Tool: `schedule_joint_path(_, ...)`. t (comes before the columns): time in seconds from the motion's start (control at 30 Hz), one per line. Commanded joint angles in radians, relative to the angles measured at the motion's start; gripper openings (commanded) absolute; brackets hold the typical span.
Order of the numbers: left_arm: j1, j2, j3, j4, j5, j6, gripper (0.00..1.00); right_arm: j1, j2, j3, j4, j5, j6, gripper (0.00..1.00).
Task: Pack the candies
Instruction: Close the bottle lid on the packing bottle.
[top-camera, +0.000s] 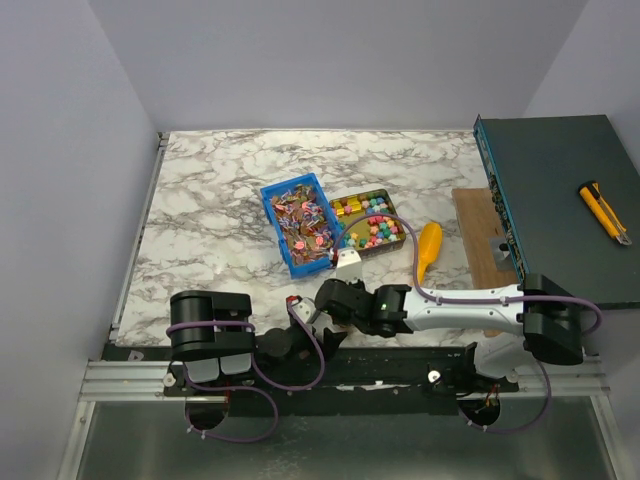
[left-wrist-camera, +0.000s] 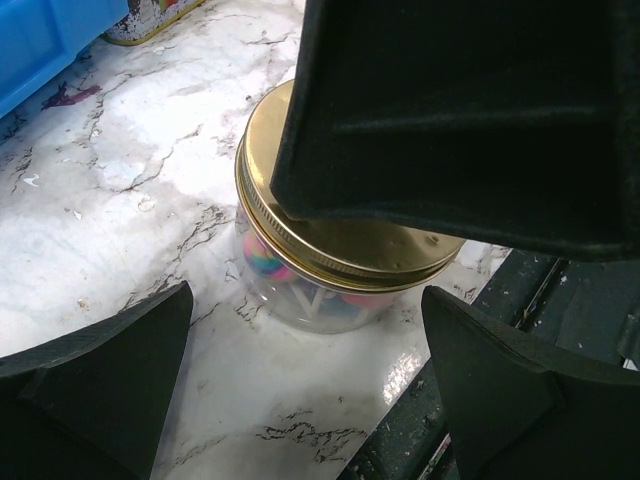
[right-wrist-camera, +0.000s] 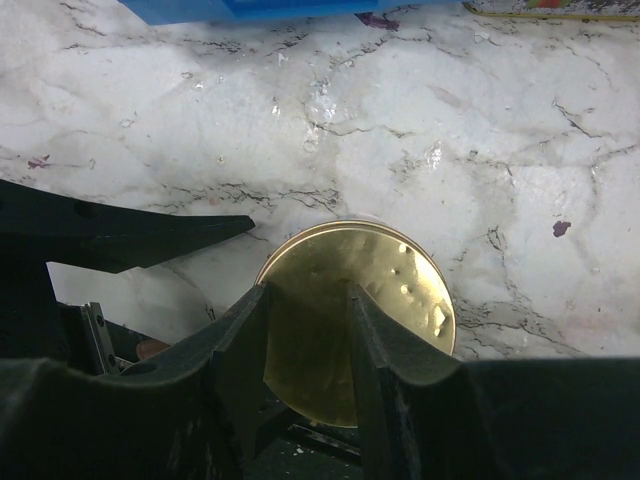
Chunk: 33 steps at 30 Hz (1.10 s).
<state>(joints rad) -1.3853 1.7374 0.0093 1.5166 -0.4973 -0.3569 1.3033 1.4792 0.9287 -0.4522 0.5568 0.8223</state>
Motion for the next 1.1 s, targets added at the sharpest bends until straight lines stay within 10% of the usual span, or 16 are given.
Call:
schedule_joint_path(0.0,0.001,0.021,-0.045,0.081,0.006,-0.020,0.99,0.006,0.033,-0.044,-0.054,-0.026,0.015,0.39)
schedule_joint_path(1.07,0.003,0.171,0.148,0.082,0.046,0.177,0.99,0.006,-0.220,-0.064,-0.183,0.059,0.034,0.53)
